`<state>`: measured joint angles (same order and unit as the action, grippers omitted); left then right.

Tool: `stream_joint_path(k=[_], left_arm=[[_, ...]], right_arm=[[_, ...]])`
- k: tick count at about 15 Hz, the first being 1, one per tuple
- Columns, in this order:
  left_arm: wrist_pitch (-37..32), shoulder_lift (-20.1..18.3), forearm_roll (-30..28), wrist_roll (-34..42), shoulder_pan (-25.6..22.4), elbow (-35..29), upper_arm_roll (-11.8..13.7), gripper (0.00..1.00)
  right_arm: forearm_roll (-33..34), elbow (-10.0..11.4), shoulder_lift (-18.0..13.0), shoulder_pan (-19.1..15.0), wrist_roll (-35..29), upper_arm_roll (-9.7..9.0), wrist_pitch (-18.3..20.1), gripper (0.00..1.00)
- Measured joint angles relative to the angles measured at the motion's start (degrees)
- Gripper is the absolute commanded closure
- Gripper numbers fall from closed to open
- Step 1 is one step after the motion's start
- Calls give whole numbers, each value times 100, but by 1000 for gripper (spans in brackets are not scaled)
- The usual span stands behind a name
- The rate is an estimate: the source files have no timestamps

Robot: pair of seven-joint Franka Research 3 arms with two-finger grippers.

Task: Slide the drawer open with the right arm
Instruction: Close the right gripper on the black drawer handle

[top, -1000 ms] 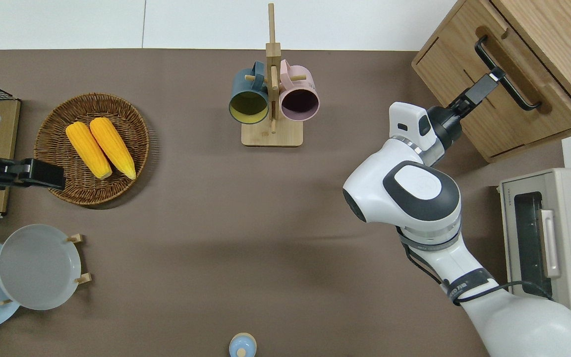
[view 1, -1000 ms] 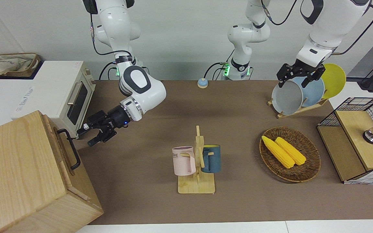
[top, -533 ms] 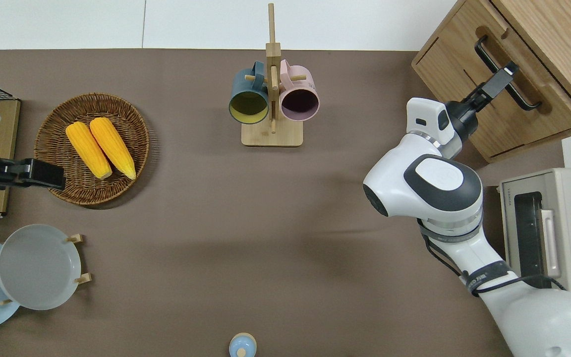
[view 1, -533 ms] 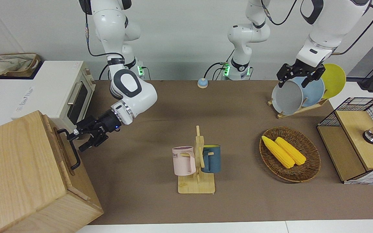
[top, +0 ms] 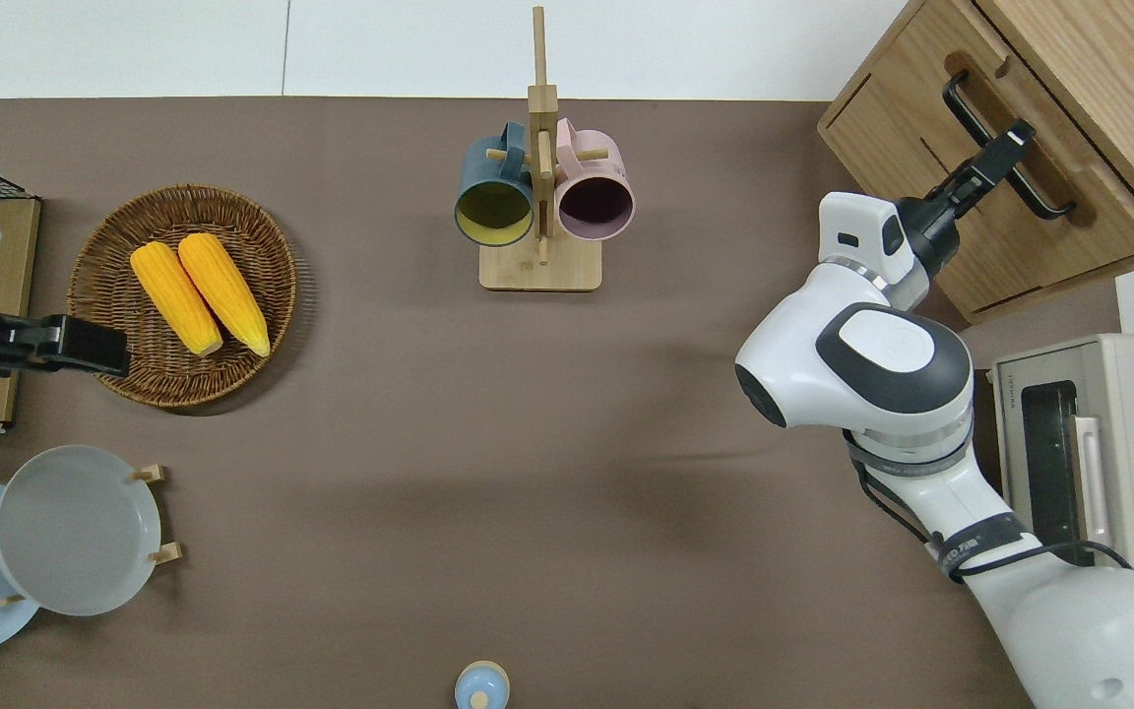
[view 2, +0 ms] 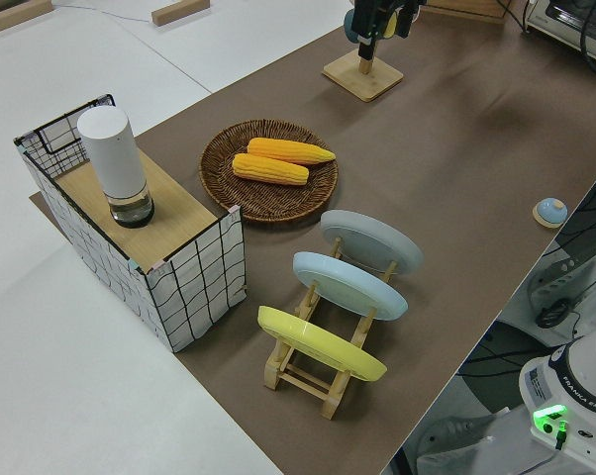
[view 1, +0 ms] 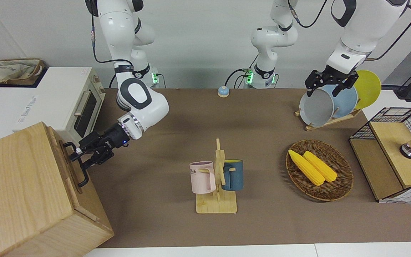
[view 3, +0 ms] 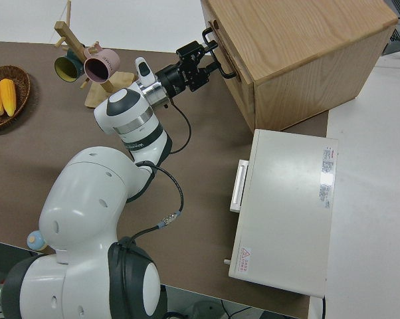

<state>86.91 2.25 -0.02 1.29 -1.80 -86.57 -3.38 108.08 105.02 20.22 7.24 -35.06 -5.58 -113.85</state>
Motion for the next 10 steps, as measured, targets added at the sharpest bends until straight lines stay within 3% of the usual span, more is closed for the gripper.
stream_joint_path(k=[1,10], left_arm=[[0,0,0,0,0,0,0,7],[0,0,0,0,0,0,0,7]], right_arm=[[1,-1,0,0,0,-1,0,999],[25,-28,0,-4,-133,-2,-1,1000]])
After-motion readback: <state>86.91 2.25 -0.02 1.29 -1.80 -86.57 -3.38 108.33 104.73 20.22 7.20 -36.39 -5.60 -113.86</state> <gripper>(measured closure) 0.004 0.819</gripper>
